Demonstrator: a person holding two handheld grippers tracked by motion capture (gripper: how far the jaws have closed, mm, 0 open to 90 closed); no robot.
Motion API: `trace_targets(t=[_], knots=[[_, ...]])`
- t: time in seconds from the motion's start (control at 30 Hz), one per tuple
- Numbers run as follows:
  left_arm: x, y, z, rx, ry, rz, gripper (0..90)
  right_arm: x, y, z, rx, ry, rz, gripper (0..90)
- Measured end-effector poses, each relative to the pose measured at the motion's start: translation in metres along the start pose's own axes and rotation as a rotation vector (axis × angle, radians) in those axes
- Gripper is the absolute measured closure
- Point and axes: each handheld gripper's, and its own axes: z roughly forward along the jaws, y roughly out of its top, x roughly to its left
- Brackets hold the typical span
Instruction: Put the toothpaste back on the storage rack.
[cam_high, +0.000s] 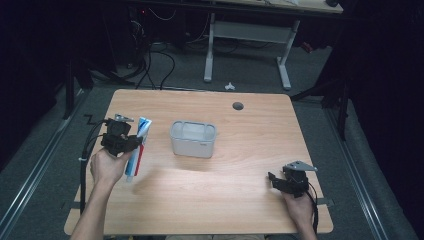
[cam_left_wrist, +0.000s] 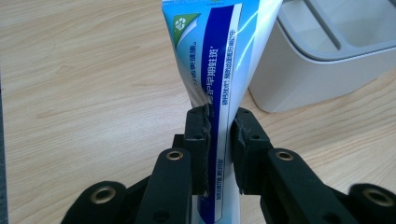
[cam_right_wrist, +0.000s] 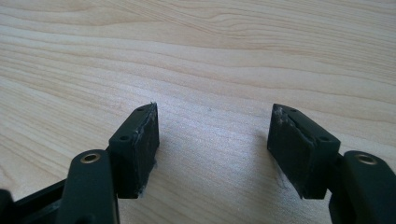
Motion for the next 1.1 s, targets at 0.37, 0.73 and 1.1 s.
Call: trace_targets(t=[0.37,0.73,1.1], knots=[[-0.009,0.007,-0.009,-0.057,-0.021,0.010,78.4,0.000,0.000,0.000,0.000,0.002,0.002,34.3],[-0.020,0.013,-0.014,-0.109,-0.057,0.009,79.1,0.000,0.000,0.000,0.000,0.003,0.004,34.2],[-0.028,0.020,-0.020,-0.149,-0.081,0.024,80.3,0.000,0.000,0.000,0.001,0.007,0.003,34.2]])
